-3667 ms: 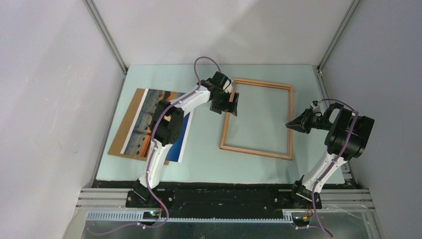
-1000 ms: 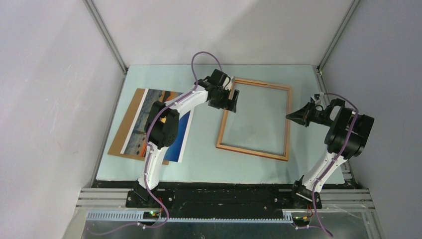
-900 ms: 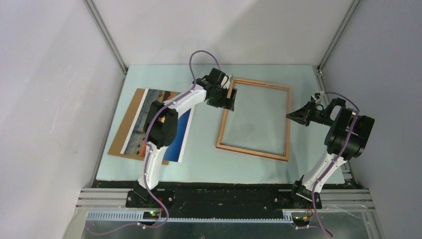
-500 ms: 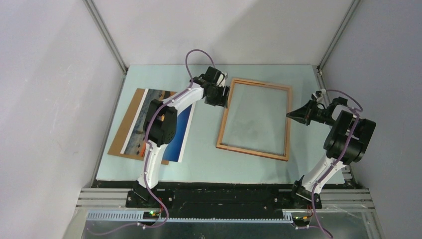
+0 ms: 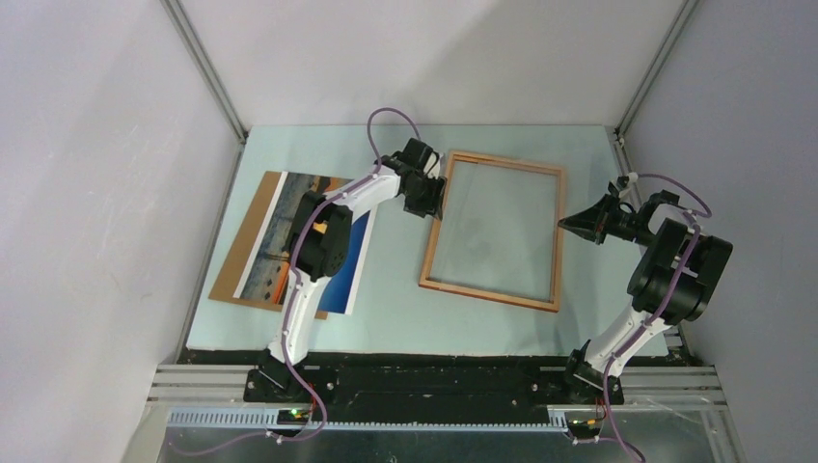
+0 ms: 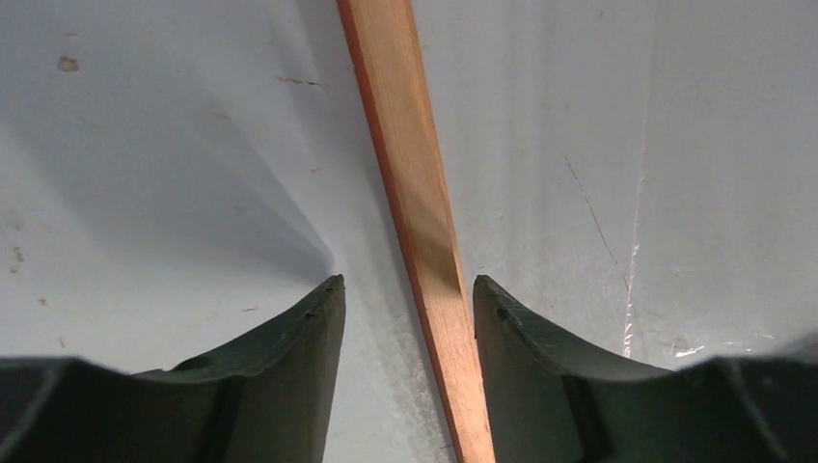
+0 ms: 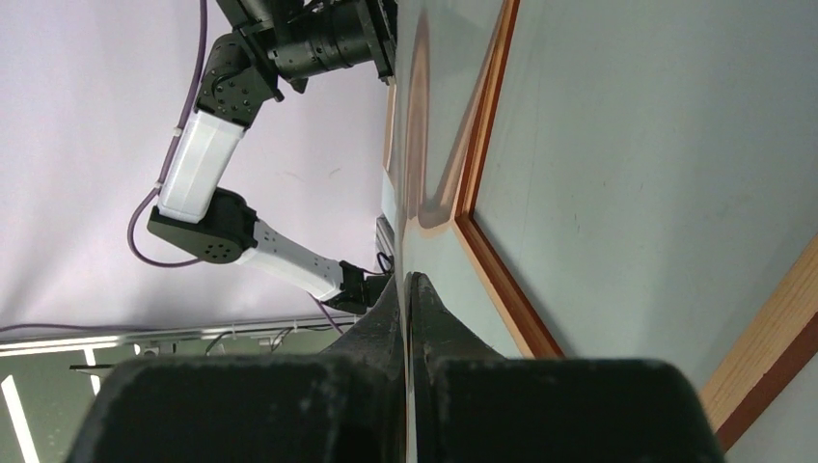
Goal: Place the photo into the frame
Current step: Move the photo frame to the center of the board.
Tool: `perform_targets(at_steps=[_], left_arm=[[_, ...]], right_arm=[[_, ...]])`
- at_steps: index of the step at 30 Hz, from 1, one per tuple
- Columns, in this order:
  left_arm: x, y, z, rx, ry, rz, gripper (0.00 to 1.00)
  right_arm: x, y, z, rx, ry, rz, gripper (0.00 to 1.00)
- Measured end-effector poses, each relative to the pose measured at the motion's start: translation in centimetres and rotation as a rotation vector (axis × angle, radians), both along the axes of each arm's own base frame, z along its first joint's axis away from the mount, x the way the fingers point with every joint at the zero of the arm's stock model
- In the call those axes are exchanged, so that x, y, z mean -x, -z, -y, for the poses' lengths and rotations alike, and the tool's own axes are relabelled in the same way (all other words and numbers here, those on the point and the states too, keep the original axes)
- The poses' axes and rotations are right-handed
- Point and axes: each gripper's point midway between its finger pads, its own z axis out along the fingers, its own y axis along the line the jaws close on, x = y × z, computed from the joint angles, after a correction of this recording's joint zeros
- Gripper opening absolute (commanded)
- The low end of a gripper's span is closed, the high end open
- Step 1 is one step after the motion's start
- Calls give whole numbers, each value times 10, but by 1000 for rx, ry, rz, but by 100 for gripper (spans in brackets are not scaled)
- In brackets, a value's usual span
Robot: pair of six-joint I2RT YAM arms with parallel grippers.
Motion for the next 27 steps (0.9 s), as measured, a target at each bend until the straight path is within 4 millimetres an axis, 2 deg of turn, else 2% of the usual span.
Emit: perform_targets(at_steps=[9, 13, 16, 18, 27], left_arm=[[10, 2, 13, 22, 3, -30, 40], [13, 5, 14, 26, -25, -50, 25], [15, 7, 14, 38, -53, -67, 9], [16, 6, 14, 44, -73, -68, 1], [27, 6, 5, 49, -130, -68, 0]], right_arm=[[2, -1, 1, -5, 3, 3, 0], [3, 0, 1, -1, 1, 10, 0], [3, 0, 1, 1, 0, 13, 0], [3, 0, 0, 2, -3, 14, 0], [-1, 0, -9, 9, -34, 30, 0]])
